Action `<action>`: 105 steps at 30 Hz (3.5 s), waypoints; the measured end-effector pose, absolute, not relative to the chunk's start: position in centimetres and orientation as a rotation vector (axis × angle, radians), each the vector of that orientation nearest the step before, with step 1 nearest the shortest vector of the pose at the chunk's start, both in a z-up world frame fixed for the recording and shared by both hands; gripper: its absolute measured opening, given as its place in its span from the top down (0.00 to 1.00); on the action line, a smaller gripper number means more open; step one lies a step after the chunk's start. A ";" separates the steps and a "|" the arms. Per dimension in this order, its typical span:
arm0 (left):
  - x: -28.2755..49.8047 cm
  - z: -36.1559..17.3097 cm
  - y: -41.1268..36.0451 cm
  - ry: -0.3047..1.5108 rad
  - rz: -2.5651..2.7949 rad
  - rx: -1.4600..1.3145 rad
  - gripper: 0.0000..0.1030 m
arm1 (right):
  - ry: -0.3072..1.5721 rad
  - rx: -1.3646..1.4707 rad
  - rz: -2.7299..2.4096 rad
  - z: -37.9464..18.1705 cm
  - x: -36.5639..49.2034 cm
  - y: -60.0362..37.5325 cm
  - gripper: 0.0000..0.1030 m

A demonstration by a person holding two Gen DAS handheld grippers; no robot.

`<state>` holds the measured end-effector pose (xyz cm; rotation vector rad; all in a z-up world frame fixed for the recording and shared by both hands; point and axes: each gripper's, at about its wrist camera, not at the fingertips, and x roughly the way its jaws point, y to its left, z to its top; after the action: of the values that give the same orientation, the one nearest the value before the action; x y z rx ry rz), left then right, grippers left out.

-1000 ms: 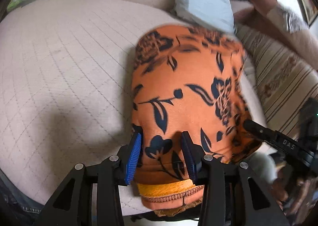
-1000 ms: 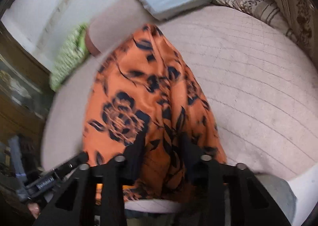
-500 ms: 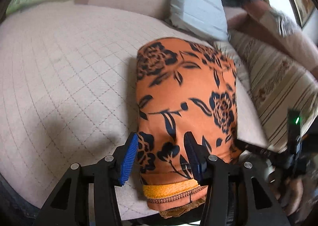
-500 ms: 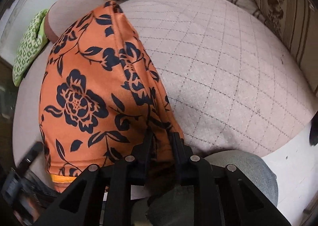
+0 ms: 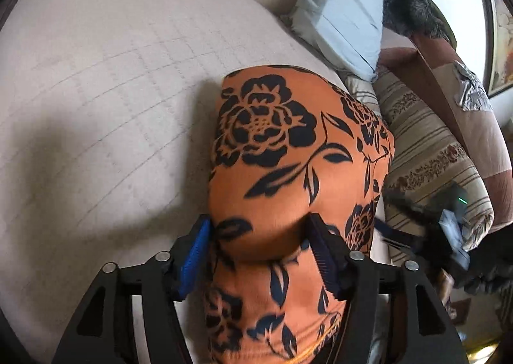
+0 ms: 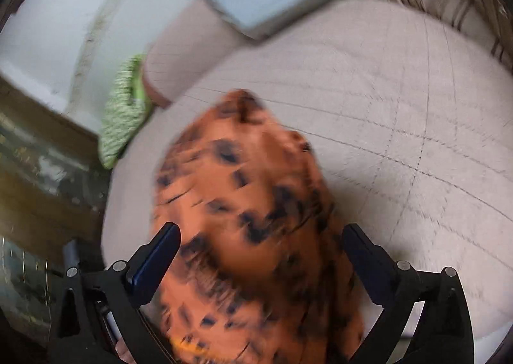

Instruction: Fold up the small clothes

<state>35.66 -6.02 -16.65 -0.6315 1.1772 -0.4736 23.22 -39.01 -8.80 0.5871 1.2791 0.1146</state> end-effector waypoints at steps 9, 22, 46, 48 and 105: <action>36.3 -18.9 -5.8 1.193 -0.497 -0.709 0.32 | 1.369 0.633 0.120 -10.5 22.5 -39.0 0.16; 36.6 -20.2 -6.7 1.237 -0.459 -0.763 0.50 | 1.395 0.753 0.175 -11.7 23.8 -39.1 0.50; 35.5 -7.4 5.3 1.034 -0.393 -0.734 0.76 | 1.239 0.758 0.414 -7.1 26.9 -26.4 0.77; 37.2 -6.1 6.5 1.011 -0.404 -0.716 0.76 | 1.238 0.734 0.457 -6.7 28.9 -25.5 0.78; 49.8 -12.6 9.5 1.027 -0.242 -0.639 0.46 | 1.190 0.486 0.393 -8.9 44.4 -24.5 0.37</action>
<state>49.79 9.47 -12.58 -0.6390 1.0266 -0.2419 44.38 -24.52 -8.95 0.4862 1.1903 0.3928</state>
